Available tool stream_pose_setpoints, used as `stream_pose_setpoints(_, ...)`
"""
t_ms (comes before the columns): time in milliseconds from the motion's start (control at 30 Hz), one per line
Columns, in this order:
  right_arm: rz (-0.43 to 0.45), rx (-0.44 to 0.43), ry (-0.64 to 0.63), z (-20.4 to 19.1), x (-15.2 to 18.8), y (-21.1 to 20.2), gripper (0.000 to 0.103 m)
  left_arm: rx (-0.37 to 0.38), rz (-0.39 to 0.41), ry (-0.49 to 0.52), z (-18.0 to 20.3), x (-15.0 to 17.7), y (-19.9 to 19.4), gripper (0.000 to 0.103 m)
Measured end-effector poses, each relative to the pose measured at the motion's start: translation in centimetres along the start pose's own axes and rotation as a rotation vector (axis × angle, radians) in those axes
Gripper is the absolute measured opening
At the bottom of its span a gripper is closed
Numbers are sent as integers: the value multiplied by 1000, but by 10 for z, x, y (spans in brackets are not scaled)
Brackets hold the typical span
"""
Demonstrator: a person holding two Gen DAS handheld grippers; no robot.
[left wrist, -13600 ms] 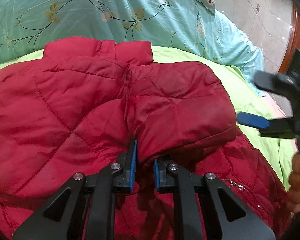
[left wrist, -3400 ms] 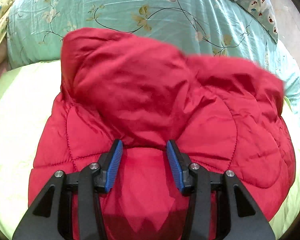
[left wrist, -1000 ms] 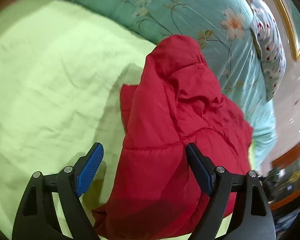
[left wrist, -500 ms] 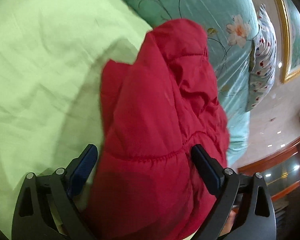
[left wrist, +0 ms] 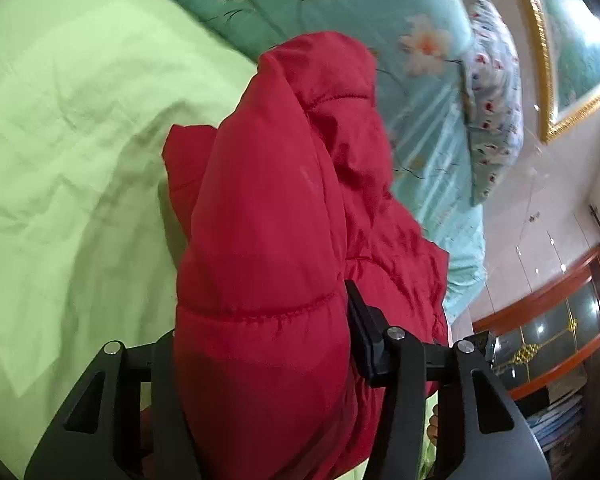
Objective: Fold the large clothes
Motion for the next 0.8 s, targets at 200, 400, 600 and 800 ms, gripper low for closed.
stream_pose_setpoints(200,-16,-28,-26,-18,43,-39,36,32,13,45,19,43,-47,48)
stream_pose_setpoints(400,-32,-72,-6,-25,98,-70,36,66,-5,3,10,105,-86,48)
stream_pose_setpoints(600,-40,-68,-20,-29,133,-85,36,41,-11,11,3,140,-100,48)
stream_pose_setpoints(800,-16,-22,-24,-24,131,-80,37,-59,7,52,-3,140,-92,48)
Point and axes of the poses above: each gripper's, at about its wrist camera, not at the fingertips, and y roughly the way its jaws point, z to its right, x to its underside, the point moved 10 cm from there along y, roughly the way its jaws point, and after that the axes turned 3 degrees about -z, right-handed, at the moved point
